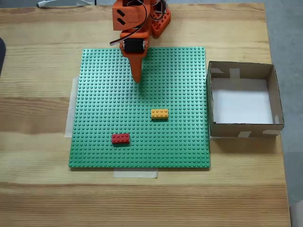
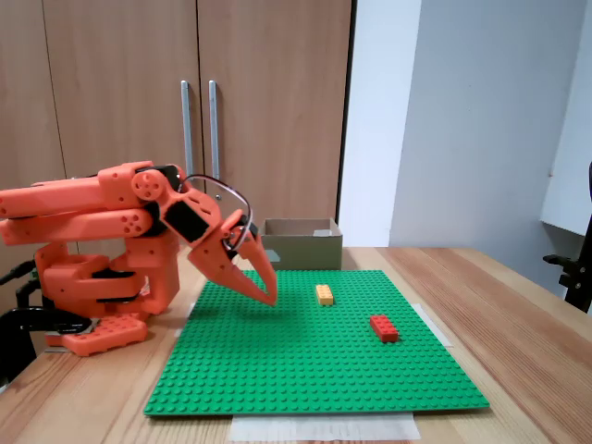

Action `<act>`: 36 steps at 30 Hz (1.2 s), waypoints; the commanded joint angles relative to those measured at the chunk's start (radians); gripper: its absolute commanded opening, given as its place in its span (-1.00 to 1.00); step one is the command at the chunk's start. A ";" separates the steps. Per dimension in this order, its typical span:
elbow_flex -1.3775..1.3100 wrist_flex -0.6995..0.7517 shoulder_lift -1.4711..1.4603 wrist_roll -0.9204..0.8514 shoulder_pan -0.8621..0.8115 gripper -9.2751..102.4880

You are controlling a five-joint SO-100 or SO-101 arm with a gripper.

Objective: Pick the yellow lego block and put it in the box.

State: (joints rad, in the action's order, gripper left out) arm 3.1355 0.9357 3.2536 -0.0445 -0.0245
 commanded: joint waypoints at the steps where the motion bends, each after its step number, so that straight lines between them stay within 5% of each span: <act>1: 0.006 -0.005 0.011 0.000 0.003 -0.85; 36: 0.002 -0.012 -0.005 -0.011 0.009 -0.85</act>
State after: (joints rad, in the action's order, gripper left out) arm 3.1355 0.9357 3.2536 -0.0460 -0.0261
